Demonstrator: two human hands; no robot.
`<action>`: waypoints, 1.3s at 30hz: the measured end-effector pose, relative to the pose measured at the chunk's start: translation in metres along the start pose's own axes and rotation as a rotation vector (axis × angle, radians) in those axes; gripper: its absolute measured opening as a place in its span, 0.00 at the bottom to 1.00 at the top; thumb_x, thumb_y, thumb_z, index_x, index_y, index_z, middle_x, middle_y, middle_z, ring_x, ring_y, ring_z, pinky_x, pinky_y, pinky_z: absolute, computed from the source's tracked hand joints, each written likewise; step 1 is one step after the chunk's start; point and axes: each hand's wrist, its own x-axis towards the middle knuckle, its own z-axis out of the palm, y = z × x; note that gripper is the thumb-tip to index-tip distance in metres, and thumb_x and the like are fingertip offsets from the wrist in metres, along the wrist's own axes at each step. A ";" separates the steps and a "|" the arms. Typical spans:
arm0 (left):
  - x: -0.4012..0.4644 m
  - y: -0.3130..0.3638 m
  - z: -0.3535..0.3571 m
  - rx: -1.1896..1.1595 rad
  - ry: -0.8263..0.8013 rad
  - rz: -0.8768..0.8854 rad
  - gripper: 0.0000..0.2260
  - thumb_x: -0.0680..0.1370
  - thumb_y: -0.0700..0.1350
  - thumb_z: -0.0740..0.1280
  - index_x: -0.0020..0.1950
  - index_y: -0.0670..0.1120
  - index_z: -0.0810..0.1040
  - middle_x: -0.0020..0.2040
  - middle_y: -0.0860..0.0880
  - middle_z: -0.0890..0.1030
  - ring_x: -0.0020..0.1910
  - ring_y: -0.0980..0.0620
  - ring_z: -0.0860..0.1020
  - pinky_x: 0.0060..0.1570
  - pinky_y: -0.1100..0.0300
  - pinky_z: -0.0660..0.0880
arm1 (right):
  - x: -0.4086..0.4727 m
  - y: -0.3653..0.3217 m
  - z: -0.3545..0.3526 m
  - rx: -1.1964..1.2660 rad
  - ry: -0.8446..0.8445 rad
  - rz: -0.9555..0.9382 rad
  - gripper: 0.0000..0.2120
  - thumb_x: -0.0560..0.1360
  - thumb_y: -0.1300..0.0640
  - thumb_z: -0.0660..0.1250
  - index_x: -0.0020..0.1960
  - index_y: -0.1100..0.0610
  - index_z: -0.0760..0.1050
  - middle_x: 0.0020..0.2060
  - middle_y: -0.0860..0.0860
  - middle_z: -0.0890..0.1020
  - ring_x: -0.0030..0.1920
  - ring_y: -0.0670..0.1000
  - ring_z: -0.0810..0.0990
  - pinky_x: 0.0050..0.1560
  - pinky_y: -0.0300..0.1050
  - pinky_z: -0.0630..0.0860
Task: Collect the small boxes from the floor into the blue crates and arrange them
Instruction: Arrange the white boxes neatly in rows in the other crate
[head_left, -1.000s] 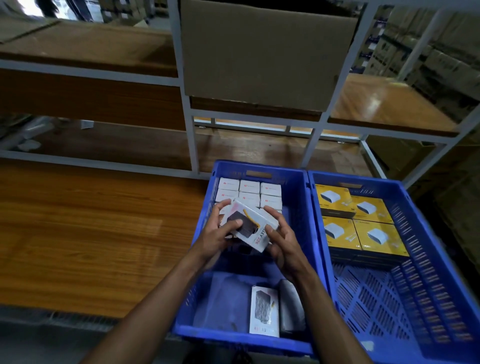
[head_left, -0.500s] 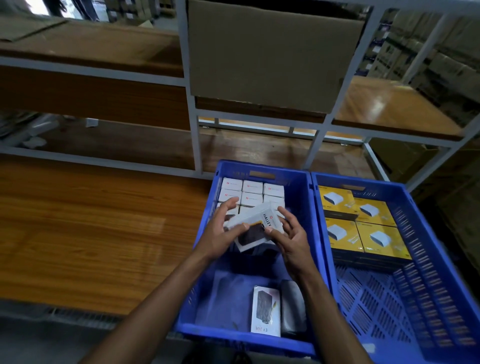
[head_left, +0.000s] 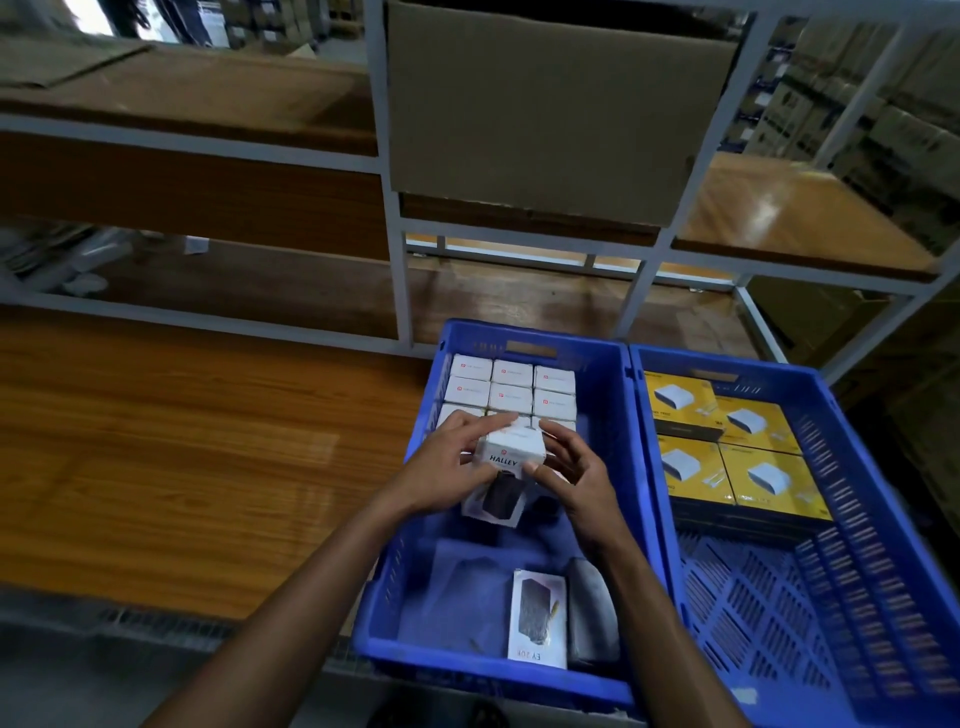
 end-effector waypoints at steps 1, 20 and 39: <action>0.000 -0.002 -0.002 0.065 -0.010 -0.005 0.30 0.74 0.51 0.69 0.75 0.69 0.71 0.64 0.53 0.73 0.66 0.55 0.77 0.66 0.52 0.79 | 0.000 0.000 0.000 -0.029 -0.008 -0.005 0.27 0.75 0.66 0.76 0.71 0.54 0.75 0.65 0.53 0.83 0.66 0.55 0.81 0.66 0.55 0.79; -0.016 -0.002 -0.003 0.930 -0.155 0.003 0.20 0.75 0.42 0.74 0.65 0.45 0.74 0.63 0.46 0.70 0.61 0.44 0.73 0.55 0.51 0.76 | 0.002 0.036 0.017 -0.219 -0.345 0.553 0.14 0.84 0.48 0.67 0.46 0.58 0.75 0.36 0.52 0.79 0.34 0.49 0.75 0.35 0.39 0.69; -0.035 -0.015 0.047 0.979 -0.520 -0.263 0.15 0.80 0.41 0.65 0.66 0.40 0.79 0.65 0.37 0.78 0.60 0.37 0.80 0.56 0.48 0.78 | 0.014 0.066 0.045 -0.330 -0.320 0.529 0.20 0.85 0.49 0.63 0.37 0.57 0.70 0.26 0.52 0.69 0.27 0.50 0.71 0.34 0.43 0.72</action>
